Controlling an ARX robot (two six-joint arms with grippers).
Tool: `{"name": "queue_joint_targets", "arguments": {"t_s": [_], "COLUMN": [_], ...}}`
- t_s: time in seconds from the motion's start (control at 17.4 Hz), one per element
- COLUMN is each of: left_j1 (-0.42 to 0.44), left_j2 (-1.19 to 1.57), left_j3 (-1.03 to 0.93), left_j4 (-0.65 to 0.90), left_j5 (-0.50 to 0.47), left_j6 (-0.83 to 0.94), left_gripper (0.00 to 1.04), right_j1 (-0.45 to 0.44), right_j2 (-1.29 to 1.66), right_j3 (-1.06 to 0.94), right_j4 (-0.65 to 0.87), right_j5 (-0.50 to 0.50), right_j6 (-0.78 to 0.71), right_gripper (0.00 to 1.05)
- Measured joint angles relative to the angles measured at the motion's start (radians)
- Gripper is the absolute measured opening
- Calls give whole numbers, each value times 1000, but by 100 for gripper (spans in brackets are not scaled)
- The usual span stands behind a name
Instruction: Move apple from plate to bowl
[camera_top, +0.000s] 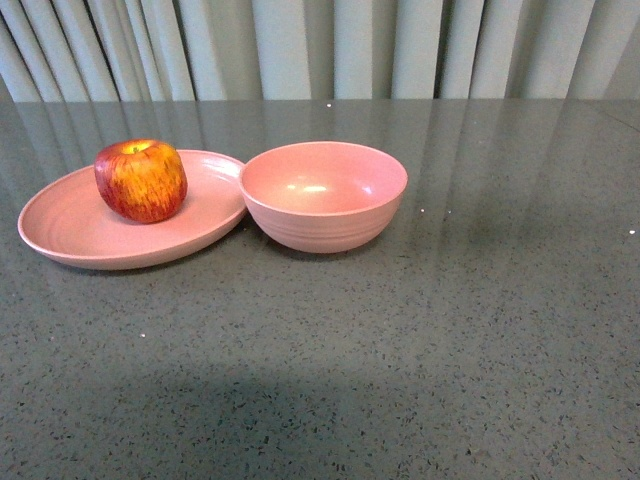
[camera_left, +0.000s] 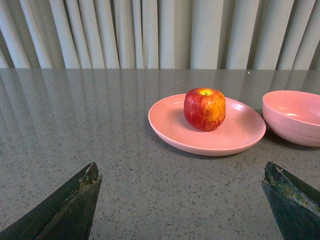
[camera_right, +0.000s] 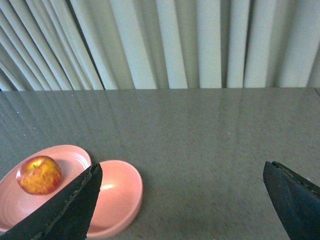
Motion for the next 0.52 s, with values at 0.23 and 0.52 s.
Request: {"name": "queue_joint_targets", "arguments": {"t_s": [0.23, 0.52], "left_j1": [0, 0], "left_j2": [0, 0], "left_j3": [0, 0], "left_j4": [0, 0], "left_j5": [0, 0], "left_j6": [0, 0], "left_gripper": [98, 98], "right_j1": [-82, -146], "right_j2": [-425, -775], "right_j3": [-294, -525], "right_j4": [-112, -127], "right_j5": [6, 101], "right_j6": [-6, -93], "right_gripper": [98, 73]}}
